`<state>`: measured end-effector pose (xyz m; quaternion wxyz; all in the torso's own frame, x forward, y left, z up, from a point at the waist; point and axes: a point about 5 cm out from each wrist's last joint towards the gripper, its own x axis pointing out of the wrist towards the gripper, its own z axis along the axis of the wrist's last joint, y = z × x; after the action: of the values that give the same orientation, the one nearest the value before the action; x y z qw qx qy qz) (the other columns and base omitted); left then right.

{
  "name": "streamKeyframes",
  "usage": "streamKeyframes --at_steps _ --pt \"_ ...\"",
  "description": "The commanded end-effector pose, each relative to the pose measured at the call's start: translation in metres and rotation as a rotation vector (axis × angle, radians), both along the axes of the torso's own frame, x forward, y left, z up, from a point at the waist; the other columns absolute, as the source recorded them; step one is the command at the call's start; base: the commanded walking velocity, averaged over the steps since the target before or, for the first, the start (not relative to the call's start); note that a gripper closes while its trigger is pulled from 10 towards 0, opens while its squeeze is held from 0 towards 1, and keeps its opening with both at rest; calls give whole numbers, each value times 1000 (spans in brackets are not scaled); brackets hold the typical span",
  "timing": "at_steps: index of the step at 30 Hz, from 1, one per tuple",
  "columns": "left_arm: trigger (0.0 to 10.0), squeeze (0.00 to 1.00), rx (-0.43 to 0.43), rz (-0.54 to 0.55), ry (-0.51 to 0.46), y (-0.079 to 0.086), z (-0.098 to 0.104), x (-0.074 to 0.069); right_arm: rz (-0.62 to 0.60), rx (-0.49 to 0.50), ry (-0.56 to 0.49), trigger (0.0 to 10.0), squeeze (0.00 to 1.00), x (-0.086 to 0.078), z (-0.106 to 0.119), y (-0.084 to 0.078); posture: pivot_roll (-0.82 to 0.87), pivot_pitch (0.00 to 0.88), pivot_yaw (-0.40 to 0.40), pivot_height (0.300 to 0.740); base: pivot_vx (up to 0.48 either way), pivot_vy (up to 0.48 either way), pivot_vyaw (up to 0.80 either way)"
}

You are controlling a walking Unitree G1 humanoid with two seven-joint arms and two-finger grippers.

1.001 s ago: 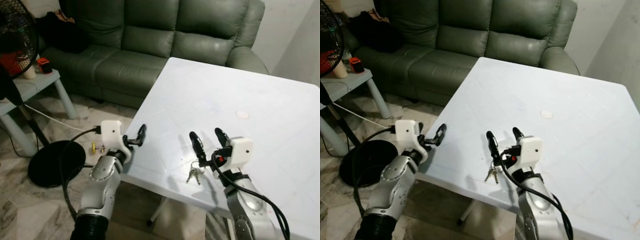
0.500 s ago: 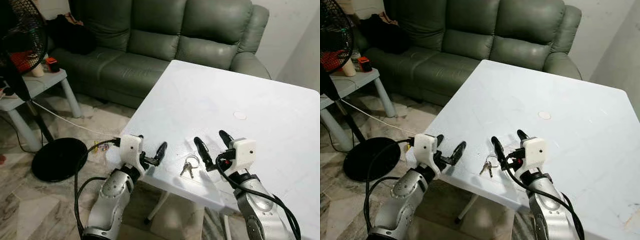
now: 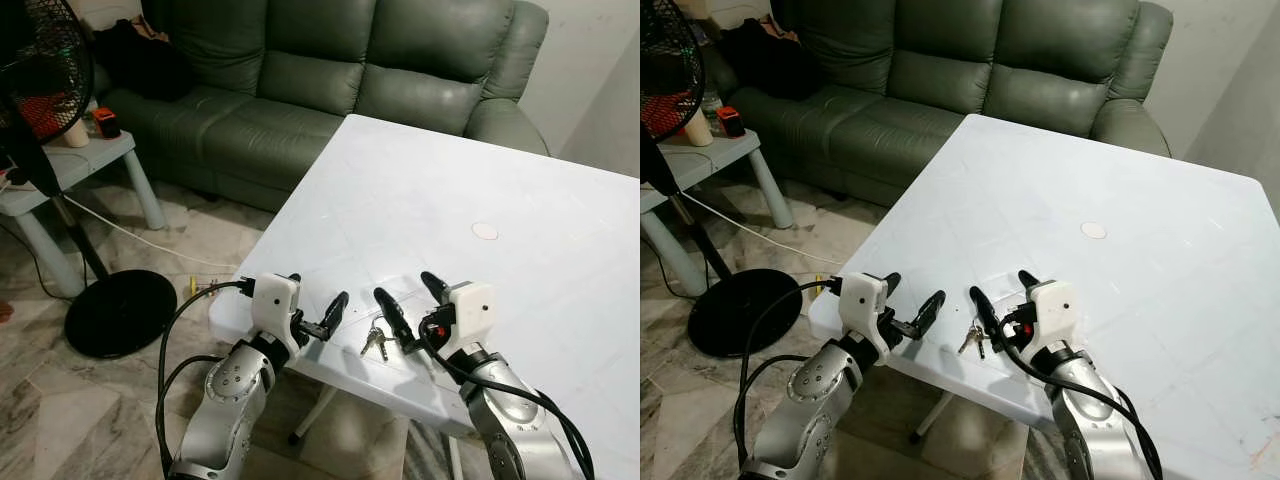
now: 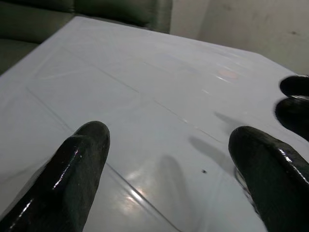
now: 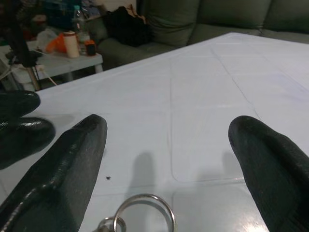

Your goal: Hang keys on a hook

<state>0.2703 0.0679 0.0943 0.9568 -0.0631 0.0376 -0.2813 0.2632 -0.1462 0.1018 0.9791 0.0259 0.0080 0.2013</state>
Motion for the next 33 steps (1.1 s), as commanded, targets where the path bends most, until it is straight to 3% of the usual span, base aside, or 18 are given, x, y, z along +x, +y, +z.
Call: streamKeyframes --at_steps 1,18,26,33 --pt "10000 0 10 -30 -14 -4 4 -1 -15 -9 -3 10000 0 2 3 -1 33 20 -65 740 0 0 0" --pt "10000 0 11 -65 3 -7 3 -8 -96 -136 55 10000 0 6 0 5 38 43 -70 740 0 0 0" --pt "10000 0 14 -41 15 -4 2 -12 -4 -195 96 10000 0 0 -6 5 52 60 -79 740 0 0 0" --pt "10000 0 17 -30 21 -2 1 -14 -20 -274 67 10000 0 1 -5 1 55 68 -84 740 0 0 0"
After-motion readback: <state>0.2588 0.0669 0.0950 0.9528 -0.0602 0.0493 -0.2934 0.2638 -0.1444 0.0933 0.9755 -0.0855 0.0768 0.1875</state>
